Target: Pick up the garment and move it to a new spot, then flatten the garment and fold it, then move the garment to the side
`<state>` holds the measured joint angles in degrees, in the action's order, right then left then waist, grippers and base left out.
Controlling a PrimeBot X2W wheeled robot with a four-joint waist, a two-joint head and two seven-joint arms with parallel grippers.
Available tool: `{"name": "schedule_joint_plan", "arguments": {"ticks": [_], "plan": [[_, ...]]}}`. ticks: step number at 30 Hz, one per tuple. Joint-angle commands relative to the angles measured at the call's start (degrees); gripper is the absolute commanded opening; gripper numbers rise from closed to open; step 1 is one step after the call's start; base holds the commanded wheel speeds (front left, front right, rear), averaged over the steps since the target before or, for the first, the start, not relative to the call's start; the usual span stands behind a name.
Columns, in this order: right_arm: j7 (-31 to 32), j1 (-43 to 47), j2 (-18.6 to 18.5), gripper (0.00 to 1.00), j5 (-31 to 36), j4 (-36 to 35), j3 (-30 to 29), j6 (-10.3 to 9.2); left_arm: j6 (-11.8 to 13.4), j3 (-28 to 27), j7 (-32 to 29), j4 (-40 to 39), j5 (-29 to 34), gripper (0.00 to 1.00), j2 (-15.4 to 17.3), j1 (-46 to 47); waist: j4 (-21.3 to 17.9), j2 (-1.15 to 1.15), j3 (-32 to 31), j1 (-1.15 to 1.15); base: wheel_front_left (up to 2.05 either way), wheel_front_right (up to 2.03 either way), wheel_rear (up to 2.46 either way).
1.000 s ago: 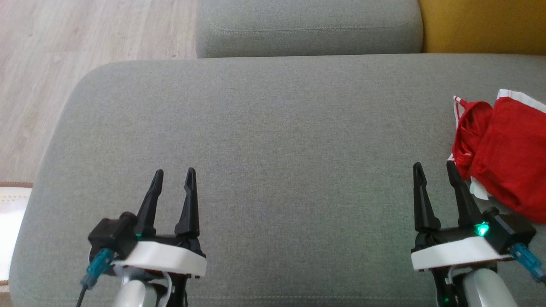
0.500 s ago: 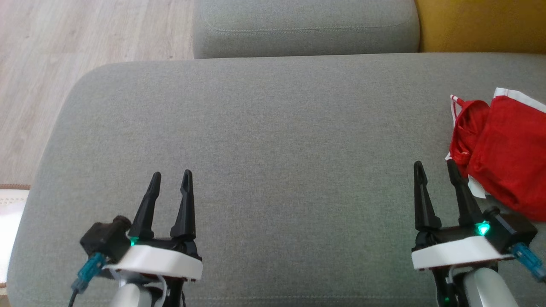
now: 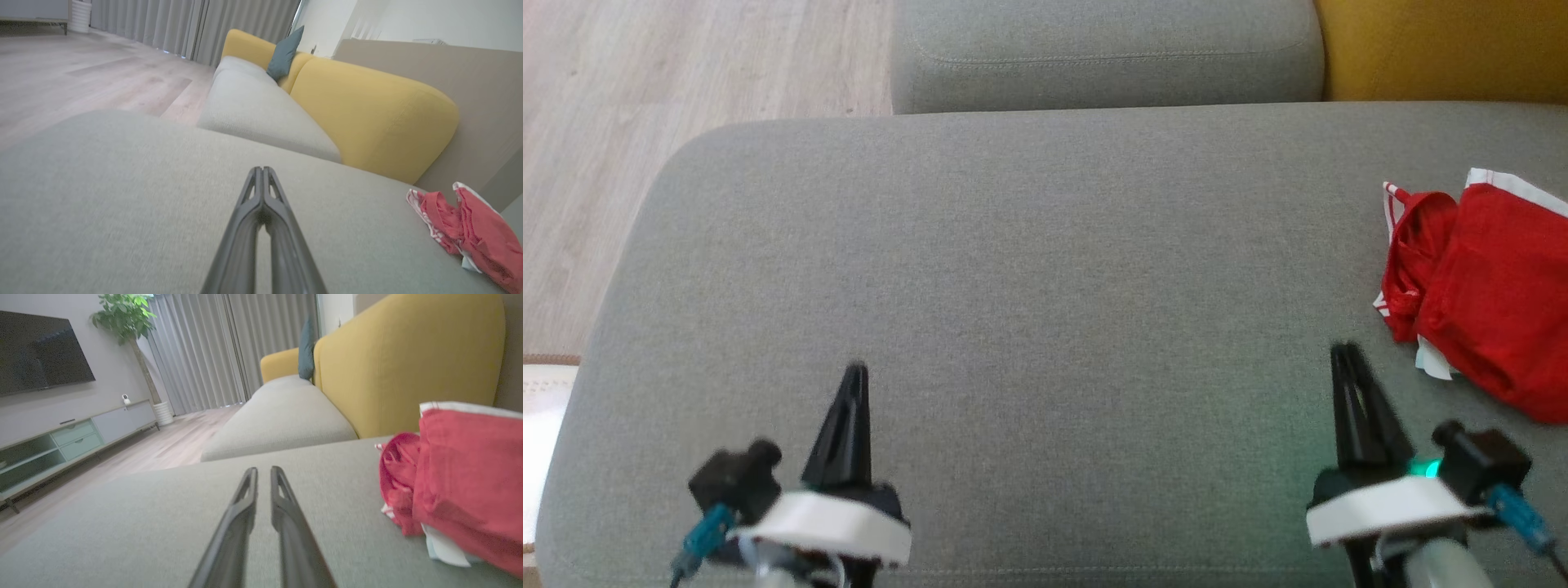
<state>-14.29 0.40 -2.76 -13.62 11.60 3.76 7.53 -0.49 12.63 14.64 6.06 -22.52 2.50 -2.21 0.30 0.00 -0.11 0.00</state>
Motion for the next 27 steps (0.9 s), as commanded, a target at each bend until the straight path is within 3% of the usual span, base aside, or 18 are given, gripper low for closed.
{"name": "schedule_joint_plan", "arguments": {"ticks": [1,27], "plan": [[0.1,-0.2,0.0,0.0,-1.1,-0.7,0.0,0.0,-0.1,-0.1,-0.2,-0.6,-1.0,0.0,0.0,0.3,0.0,0.0,0.0,0.0,0.0,0.0,0.0],[3.5,-1.5,-0.9,0.0,-17.8,0.0,-1.0,-0.01,-1.5,-2.9,-3.5,1.4,-15.9,0.0,1.0,2.0,-0.1,0.0,0.1,0.0,0.0,0.0,0.0]]}}
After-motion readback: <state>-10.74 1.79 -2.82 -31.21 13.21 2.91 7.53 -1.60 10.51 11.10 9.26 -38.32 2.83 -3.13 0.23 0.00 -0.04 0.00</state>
